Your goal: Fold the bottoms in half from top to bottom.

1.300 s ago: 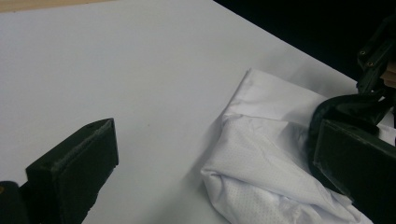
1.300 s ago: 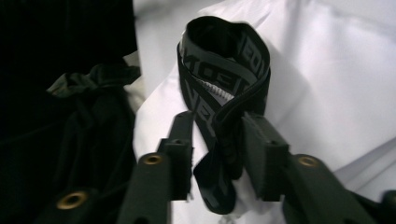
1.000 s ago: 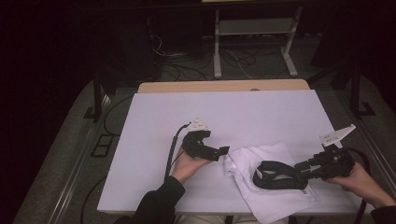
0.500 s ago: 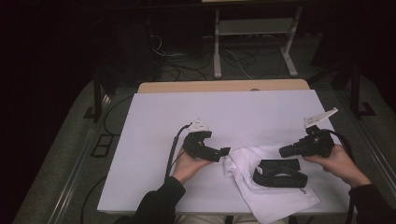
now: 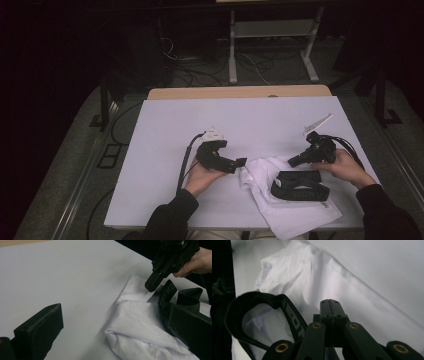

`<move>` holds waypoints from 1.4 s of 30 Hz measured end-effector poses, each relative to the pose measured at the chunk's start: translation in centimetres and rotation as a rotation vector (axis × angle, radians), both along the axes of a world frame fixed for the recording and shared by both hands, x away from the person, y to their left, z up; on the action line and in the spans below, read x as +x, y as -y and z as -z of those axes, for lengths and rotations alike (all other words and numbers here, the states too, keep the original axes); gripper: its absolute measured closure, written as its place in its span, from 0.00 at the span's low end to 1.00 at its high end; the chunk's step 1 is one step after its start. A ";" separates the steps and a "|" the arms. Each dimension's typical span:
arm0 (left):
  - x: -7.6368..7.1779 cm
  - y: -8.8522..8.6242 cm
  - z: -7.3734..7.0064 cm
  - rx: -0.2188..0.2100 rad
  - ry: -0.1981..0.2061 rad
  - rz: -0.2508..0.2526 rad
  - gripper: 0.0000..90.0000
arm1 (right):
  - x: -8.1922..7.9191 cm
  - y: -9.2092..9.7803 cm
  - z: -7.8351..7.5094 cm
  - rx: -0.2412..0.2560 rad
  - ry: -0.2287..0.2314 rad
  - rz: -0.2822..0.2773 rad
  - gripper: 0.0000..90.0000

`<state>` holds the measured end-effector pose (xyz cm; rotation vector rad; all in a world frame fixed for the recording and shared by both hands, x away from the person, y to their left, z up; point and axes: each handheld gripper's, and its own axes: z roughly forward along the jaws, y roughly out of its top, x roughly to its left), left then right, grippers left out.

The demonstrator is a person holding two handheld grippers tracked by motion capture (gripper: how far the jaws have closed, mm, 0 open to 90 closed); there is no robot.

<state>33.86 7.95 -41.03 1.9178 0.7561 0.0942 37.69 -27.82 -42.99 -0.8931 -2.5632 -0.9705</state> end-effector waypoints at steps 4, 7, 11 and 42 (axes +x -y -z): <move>0.0 0.1 0.0 0.001 -0.002 0.002 0.00 | 0.1 -0.3 0.8 -0.053 -0.028 -0.016 0.98; 0.0 0.1 0.1 0.001 -0.001 0.004 0.00 | 0.1 -0.5 1.3 -0.068 -0.064 -0.036 0.98; 0.0 0.1 0.0 0.001 -0.002 0.003 0.00 | -0.1 -0.7 1.3 -0.049 -0.098 -0.077 0.98; -0.3 0.7 0.2 0.018 -0.001 0.029 0.00 | -7.4 -1.2 -0.5 0.083 -0.118 -0.284 0.98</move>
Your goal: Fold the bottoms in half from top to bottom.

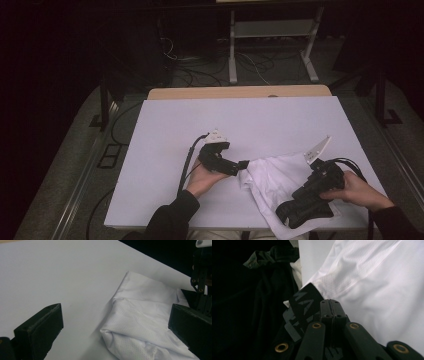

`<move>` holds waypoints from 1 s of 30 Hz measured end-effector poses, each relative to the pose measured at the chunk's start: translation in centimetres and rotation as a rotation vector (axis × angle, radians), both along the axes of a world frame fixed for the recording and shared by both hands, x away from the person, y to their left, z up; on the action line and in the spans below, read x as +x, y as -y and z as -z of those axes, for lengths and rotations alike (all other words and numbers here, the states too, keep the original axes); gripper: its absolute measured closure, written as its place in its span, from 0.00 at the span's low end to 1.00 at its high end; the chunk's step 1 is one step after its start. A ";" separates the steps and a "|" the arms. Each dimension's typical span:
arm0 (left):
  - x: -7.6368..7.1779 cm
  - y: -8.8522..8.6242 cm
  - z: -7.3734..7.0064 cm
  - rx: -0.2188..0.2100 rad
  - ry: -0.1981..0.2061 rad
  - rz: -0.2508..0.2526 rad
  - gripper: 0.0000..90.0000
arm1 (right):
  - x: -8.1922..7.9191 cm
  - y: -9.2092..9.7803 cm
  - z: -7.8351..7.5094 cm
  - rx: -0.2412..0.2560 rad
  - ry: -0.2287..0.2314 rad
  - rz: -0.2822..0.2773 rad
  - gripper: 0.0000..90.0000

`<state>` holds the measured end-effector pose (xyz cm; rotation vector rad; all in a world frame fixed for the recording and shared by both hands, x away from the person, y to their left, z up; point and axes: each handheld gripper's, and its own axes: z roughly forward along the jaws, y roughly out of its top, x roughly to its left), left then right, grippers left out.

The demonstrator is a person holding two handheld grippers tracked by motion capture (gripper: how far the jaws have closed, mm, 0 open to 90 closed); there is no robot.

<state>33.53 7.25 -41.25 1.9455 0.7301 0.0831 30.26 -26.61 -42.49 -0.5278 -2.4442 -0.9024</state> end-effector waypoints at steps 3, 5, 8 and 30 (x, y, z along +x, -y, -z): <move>0.0 0.1 0.1 -0.002 -0.002 0.002 0.00 | -0.5 0.2 0.2 0.012 -0.002 0.001 0.98; 0.0 0.1 0.1 0.004 -0.002 0.007 0.00 | -0.8 0.2 0.5 0.009 -0.005 -0.009 0.98; 0.0 0.2 0.1 0.003 -0.004 0.009 0.00 | -1.2 0.0 0.7 -0.006 -0.010 -0.017 0.98; 0.0 0.3 0.2 -0.005 -0.016 0.013 0.00 | -2.4 -1.1 0.8 -0.065 0.021 -0.055 0.93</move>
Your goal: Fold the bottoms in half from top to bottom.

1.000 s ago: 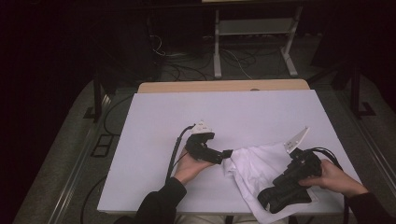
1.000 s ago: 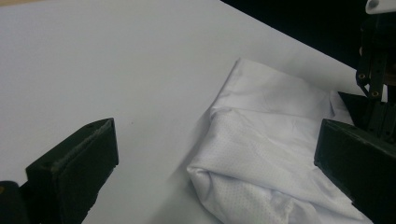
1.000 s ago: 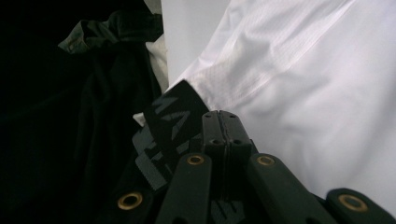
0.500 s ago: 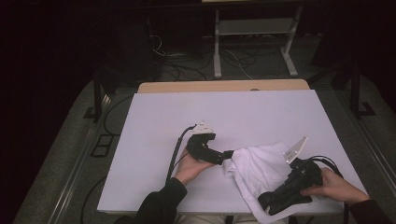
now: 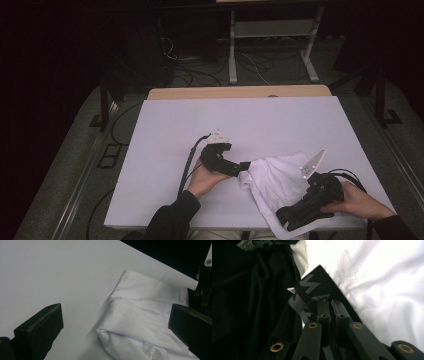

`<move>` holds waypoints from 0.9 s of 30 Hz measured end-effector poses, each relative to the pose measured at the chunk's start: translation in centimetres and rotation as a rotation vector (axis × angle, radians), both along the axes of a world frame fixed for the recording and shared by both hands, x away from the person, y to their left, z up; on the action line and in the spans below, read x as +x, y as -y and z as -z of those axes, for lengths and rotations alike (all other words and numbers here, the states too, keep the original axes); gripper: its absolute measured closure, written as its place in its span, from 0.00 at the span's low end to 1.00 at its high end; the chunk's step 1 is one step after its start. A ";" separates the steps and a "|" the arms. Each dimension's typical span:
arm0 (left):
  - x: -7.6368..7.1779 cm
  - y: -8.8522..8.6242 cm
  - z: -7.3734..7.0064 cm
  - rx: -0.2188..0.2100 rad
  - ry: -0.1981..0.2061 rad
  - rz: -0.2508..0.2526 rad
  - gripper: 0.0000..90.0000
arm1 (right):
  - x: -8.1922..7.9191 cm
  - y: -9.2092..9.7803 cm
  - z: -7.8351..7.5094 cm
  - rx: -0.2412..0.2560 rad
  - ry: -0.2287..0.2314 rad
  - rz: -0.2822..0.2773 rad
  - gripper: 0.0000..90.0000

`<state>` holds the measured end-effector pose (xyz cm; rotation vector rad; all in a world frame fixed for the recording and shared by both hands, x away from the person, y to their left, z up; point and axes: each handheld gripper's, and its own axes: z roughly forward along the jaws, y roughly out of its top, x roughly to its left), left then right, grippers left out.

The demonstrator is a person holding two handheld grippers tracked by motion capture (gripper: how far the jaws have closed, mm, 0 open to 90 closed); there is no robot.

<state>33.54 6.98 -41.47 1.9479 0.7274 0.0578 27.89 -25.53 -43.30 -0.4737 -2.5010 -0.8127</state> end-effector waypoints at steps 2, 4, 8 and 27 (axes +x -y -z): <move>0.0 0.0 0.0 -0.002 0.000 -0.001 0.00 | 0.2 0.2 -0.5 0.018 0.020 0.006 0.92; 0.0 0.0 0.0 -0.003 -0.002 -0.001 0.00 | 0.4 0.4 -1.1 0.034 0.041 0.020 0.91; 0.1 0.0 0.0 -0.007 -0.002 -0.005 0.00 | 0.6 0.7 -2.0 0.051 0.071 0.043 0.90; 0.2 -0.1 0.1 -0.026 -0.011 -0.002 0.00 | 2.9 1.4 -4.9 0.119 0.216 0.191 0.50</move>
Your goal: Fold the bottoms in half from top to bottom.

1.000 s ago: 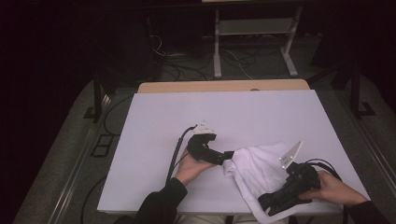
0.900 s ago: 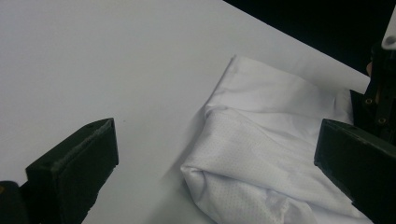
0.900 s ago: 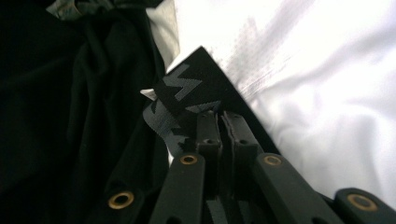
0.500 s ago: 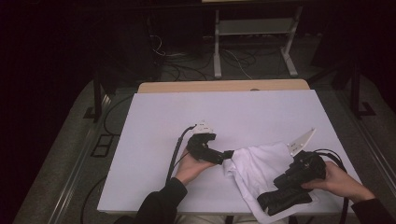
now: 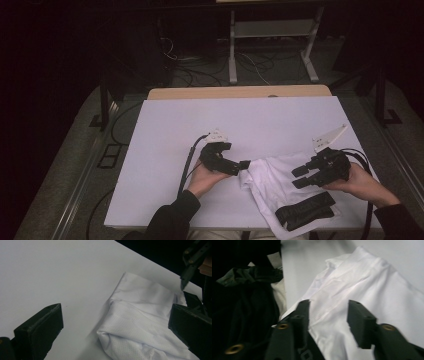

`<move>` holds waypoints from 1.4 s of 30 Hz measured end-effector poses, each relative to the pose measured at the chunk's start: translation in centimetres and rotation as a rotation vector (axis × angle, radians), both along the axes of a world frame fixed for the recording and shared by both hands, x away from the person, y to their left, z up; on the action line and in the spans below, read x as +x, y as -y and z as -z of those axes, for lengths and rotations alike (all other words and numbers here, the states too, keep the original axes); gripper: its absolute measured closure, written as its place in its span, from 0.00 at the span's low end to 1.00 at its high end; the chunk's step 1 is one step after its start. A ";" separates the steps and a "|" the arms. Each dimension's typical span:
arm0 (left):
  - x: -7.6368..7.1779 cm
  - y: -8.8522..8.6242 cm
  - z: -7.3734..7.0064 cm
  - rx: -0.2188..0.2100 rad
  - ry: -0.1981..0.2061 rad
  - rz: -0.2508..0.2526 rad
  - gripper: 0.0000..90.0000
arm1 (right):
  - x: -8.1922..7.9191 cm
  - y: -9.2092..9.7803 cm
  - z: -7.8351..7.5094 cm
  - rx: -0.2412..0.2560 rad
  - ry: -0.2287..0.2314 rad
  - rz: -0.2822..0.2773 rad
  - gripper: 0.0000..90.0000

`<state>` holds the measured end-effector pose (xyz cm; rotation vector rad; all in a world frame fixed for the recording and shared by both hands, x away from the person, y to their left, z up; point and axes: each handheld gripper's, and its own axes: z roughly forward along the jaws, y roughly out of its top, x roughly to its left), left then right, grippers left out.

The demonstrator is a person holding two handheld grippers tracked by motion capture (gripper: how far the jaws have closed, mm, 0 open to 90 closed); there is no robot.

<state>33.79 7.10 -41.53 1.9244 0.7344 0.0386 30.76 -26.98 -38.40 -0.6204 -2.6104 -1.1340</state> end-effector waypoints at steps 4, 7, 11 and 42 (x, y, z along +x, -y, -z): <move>0.1 0.0 0.1 -0.004 -0.008 0.008 0.00 | 0.5 0.1 -0.1 0.004 0.014 0.034 0.37; 0.1 0.0 0.1 -0.006 -0.008 0.009 0.00 | 0.8 0.2 -0.1 -0.002 0.022 0.061 0.25; 0.2 0.0 0.2 -0.010 -0.017 0.008 0.00 | 1.0 0.4 0.0 -0.001 0.027 0.086 0.12; 1.2 0.7 1.6 0.000 -0.069 0.021 0.00 | 5.4 3.8 2.6 0.020 0.036 0.305 0.00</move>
